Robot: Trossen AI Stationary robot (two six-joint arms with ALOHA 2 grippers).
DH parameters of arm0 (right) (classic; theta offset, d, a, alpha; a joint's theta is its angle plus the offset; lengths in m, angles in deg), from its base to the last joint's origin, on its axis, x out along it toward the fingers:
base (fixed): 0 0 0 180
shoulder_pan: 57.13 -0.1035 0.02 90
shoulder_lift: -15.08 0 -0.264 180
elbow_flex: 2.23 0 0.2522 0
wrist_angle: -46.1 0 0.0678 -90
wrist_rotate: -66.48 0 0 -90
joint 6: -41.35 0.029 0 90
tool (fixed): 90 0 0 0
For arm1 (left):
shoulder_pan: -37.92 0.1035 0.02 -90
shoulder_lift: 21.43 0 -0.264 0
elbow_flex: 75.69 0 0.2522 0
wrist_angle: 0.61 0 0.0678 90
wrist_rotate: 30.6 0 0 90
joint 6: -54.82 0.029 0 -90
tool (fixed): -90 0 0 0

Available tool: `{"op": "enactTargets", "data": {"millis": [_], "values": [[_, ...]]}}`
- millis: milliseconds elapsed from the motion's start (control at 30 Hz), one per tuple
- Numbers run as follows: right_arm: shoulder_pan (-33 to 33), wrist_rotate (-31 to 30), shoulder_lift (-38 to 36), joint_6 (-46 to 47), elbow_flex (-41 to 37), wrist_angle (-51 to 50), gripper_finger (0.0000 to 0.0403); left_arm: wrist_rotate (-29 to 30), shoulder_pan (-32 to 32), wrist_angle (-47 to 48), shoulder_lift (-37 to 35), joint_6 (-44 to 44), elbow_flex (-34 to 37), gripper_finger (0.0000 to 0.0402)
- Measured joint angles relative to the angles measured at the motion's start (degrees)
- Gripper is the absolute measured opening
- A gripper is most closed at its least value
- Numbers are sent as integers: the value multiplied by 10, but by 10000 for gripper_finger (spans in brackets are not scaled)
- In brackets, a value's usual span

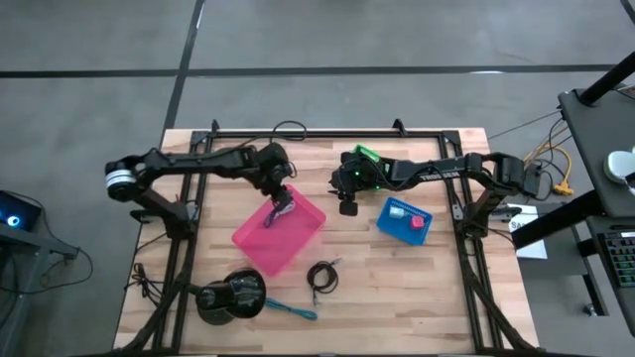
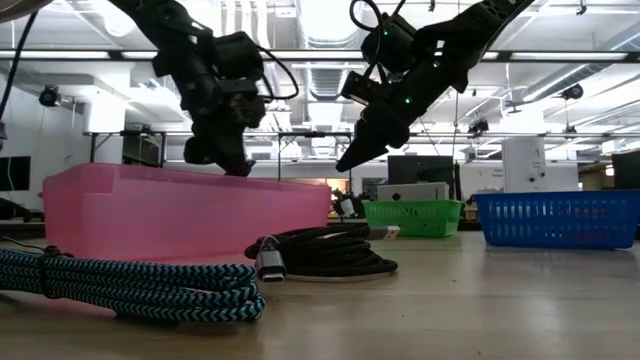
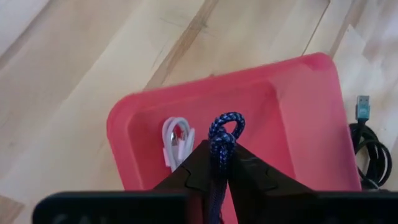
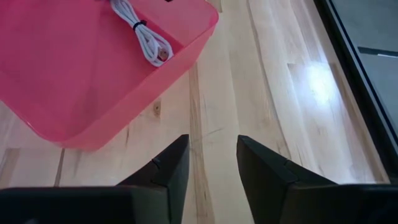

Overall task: Pick and place items into bin
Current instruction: Put the blue charger cable into the pink bin, then put the black charger cable into the pink bin

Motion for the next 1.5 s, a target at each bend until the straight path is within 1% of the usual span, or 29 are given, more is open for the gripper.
{"op": "enactTargets", "data": {"millis": [100,233,500,633,733,967,1200,1500], "values": [[0,0,0,0,-1,0,118,-1,0,1,5,6,-2,37],[1,0,0,0,-3,0,114,3,0,-1,2,41,-2,58],[1,0,0,0,-5,0,118,3,0,-1,-10,45,-2,119],[1,0,0,0,-5,0,117,-16,0,-2,-17,42,-8,138],[1,0,0,0,-5,0,113,-32,-2,-12,-20,60,-12,141],[1,0,0,1,-5,0,105,-35,-21,-54,-22,104,-12,141],[1,0,0,2,-5,-4,103,-35,-47,-53,-31,101,-12,141],[0,5,0,21,-5,-4,98,-28,-87,-51,-94,96,-8,141]]}}
